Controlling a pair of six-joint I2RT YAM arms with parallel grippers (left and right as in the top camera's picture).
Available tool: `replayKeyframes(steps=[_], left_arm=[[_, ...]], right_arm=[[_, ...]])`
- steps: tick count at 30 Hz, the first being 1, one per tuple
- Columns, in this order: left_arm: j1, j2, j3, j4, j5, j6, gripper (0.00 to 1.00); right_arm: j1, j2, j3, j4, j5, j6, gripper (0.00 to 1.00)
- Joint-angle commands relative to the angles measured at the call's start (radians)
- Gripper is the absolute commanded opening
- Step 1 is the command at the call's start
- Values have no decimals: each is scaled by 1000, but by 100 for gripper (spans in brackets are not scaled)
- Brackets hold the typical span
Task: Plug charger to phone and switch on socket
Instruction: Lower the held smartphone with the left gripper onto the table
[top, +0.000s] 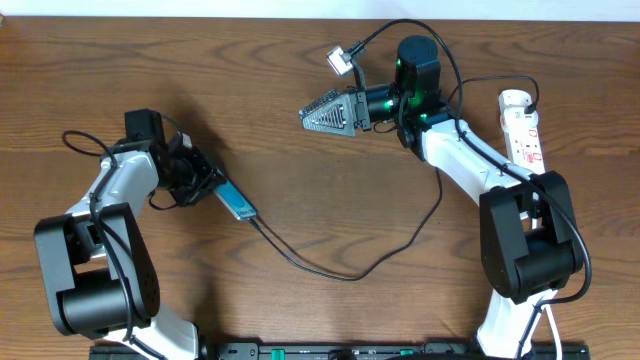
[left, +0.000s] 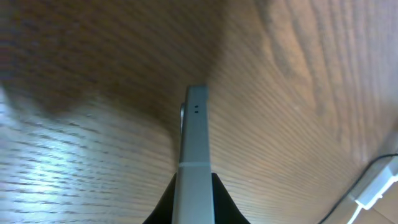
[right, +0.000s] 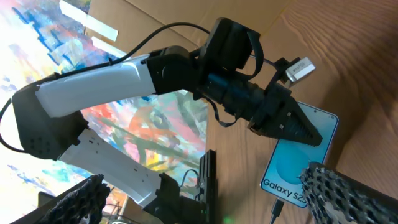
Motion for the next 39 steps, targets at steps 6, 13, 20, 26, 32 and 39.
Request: replayKeyframes(steps=[6,13,20,26,32,39], left_arm=[[-3,6,-45,3,-42,14,7],[-3,7,-66,10,-42,14,7],[-3,6,-66,18,-42,13,8],[-3,7,-66,17,-42,14,8],[-3,7,-66,16,-42,13,15],[-3,7,-66,9,-42,14,17]], right_arm=[[7,-7,13,-4,-3,-19,99],[8,-7,13,-4,-3,-23,99],[8,-7,13,-4,-3,-23,99],[8,-7,13,-4,-3,-23,99],[8,-7,13,-4,-3,-23,99],[8,-7,13,-4,-3,-23,99]])
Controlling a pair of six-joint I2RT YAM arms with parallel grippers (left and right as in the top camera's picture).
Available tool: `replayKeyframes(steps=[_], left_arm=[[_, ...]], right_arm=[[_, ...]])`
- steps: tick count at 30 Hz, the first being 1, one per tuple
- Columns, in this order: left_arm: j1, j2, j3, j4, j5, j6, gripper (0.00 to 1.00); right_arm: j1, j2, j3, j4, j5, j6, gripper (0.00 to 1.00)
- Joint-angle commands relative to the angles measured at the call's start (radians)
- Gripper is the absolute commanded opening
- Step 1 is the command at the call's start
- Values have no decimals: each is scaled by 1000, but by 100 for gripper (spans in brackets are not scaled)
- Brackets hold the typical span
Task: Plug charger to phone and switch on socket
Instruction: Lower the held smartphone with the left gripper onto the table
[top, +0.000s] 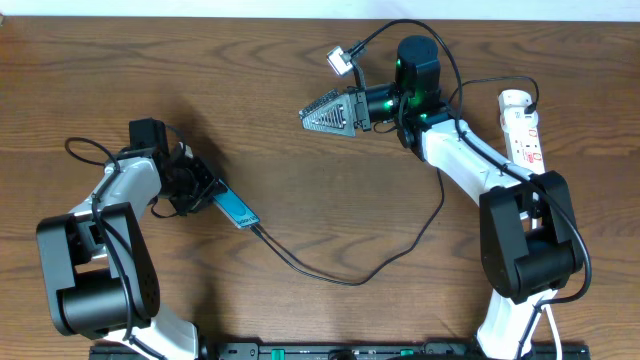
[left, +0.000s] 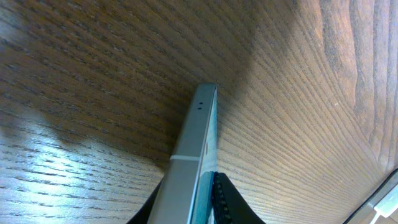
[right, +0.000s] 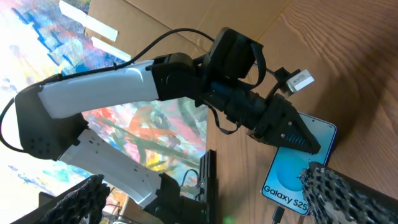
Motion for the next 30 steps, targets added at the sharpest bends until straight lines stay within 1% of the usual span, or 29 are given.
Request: replayKeyframes(steps=[1,2,4,7,12,15,26,30], left_arm=[[-3,7,-16,-6,-13,13,17],[-3,7,-16,-6,-13,13,17],[-3,7,-16,-14,-13,13,25],[-3,7,-16,-29,-13,14,28],[-3,6,-16,-35,-13,14,29],[-3,6,-16,-46,-13,14,33],[-3,6,-16,-71,-13,14,34],[-3,7,-16,-85,-13,14,39]], right_arm=[[7,-7,13,-1,-3,-23,99],[7,-7,13,-1,-3,-23,99],[7,-7,13,-1,-3,-23,99],[7,-7,13,-1,-3,-23,99],[7,-7,13,-1,-3,-23,99],[7,-7,13,-1,-3,-23,99],[7,-7,13,-1,-3,-22,99],[7,-7,13,-1,-3,-23,99]])
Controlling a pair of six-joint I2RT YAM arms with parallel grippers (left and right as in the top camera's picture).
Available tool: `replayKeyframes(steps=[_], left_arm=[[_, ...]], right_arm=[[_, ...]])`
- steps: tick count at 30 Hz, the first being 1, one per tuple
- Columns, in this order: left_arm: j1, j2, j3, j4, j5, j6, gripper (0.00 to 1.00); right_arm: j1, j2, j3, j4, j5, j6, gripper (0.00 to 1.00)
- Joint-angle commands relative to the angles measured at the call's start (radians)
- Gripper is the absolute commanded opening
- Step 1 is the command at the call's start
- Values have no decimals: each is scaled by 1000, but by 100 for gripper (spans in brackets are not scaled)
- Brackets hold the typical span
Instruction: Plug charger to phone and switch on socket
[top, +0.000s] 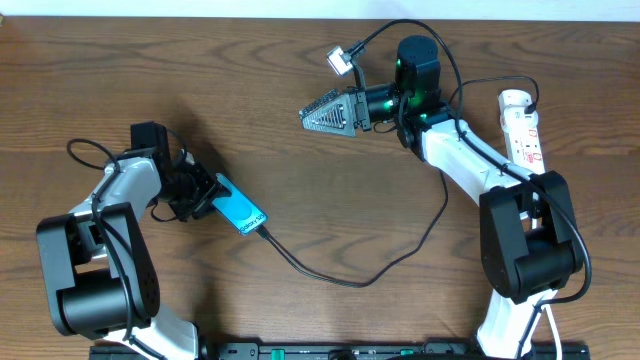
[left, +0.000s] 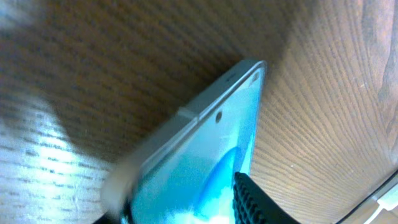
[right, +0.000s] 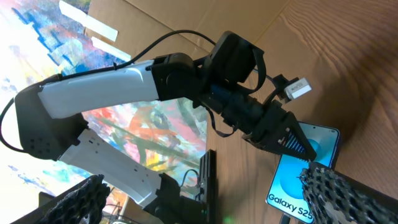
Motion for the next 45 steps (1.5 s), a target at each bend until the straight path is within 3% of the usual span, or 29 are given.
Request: replayKeyframes(steps=[1,18,28,37,45], left_arm=[[-3,7,-14,-11,-13,11,39],[-3,6,-14,-2,-13,11,41],[23,-25,0,16,-8,11,50],[71,-220,11,17,82,10,56],[102,-415,11,59,216,10,68]], right_arm=[[7,-7,13,-1,-3,-23,99],[7,-7,12,-1,-3,-23,99],[0,-7,12,-40,-3,-40,99],[-4,-7,13,-226,77,-146,99],[-5,-8,13,-673,378,-344,99]])
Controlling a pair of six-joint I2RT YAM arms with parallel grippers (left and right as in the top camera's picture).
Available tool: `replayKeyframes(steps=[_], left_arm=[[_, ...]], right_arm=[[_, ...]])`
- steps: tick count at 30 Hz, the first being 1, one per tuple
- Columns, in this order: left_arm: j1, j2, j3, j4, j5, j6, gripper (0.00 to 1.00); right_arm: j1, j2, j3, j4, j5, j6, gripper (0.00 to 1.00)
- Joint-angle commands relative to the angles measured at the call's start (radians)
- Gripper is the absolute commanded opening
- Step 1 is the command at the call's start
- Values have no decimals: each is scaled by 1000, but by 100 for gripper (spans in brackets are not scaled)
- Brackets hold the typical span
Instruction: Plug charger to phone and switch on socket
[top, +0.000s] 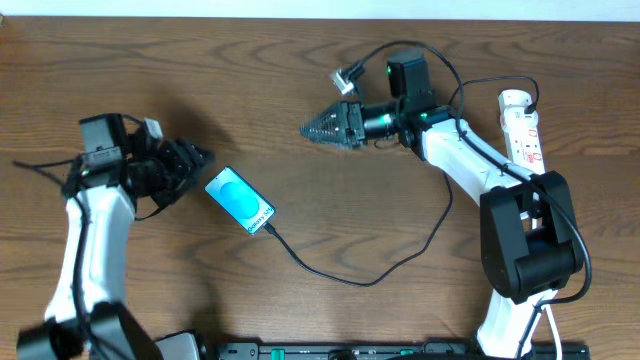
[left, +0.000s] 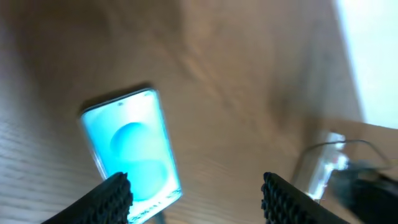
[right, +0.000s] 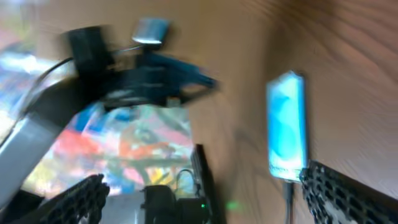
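The phone (top: 240, 201) lies flat on the table with its blue screen up, also seen in the left wrist view (left: 127, 146) and the right wrist view (right: 286, 127). The black charger cable (top: 350, 280) is plugged into its lower end and runs right toward the white socket strip (top: 522, 125). My left gripper (top: 193, 160) is open just left of the phone, holding nothing (left: 194, 183). My right gripper (top: 320, 128) is open at the upper middle, pointing left, empty (right: 202, 177).
The wooden table (top: 300, 60) carries the cable's loop in its lower middle. The socket strip lies along the right edge beside the right arm. A black rail (top: 330, 350) runs along the front edge.
My left gripper has let go of the phone and now stands open further left. The phone, then tilted in its fingers, now lies flat. The right wrist has turned a little.
My left gripper first held the phone on its edge with the cable plugged in. Then the phone leaned over slightly, then showed its screen nearly face up, still in the fingers. Now it rests flat and free, while the right gripper stayed open above the middle.
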Motion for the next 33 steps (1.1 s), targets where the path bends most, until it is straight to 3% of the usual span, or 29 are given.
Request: replayKeyframes(steps=[1,8,15,21,33], left_arm=[[16,-79,11,24,100,10,69],[17,-170,11,44,109,5,76],[17,-175,11,50,109,6,78],[17,-175,10,50,102,6,79],[17,-175,10,73,101,6,80]], right_arm=[[-5,-8,8,-167,237,-150,99],[-24,-42,28,-548,732,-178,99],[-89,-167,45,-694,991,-171,99],[-248,-283,46,-724,1041,-188,99],[-548,-286,87,-785,973,-386,99]])
